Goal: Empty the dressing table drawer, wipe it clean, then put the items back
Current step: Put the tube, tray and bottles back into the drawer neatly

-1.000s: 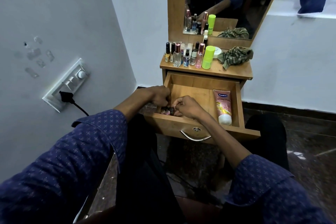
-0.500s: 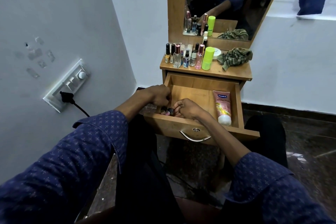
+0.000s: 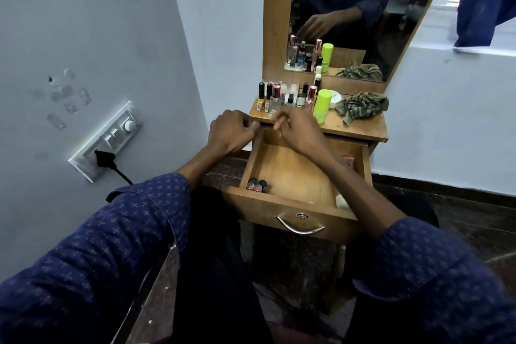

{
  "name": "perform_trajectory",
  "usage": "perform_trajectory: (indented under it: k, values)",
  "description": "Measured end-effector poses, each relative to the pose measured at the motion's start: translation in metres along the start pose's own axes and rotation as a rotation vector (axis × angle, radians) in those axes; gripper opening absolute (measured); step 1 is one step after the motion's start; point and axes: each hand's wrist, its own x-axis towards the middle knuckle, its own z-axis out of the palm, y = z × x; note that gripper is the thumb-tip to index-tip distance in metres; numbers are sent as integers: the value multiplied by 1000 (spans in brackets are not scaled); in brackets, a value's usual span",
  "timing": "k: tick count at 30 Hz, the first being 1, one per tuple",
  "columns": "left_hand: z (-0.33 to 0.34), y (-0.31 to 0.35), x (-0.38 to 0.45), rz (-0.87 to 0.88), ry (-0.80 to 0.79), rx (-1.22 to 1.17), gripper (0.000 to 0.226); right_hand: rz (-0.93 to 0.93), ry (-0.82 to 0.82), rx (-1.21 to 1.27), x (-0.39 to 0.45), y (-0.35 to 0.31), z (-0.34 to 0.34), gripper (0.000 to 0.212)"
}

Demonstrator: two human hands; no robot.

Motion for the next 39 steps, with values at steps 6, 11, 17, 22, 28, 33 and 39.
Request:
perform_trajectory:
  k: [6,11,17,22,28,33,39]
  values:
    - [-10,-1,52,-324,99,-332,43,-120,154,-245,75,-31,-51,26]
    - [1,-4,101,-475,-34,-624,31,9,-58,-470,122,-35,-58,60]
    - [21,-3,135,-516,-116,-629,43,192,-316,-477,152,-26,-49,98]
    - [38,-13,155,-517,-140,-604,41,279,-400,-389,175,-22,-38,106]
    - [48,-24,164,-507,-141,-623,39,185,-443,-317,177,-27,-21,91]
    - [51,-32,162,-569,-117,-721,34,164,-424,-250,174,-32,-18,91]
    - [54,-37,156,-732,-35,-918,37,139,-426,-108,172,-18,-22,91]
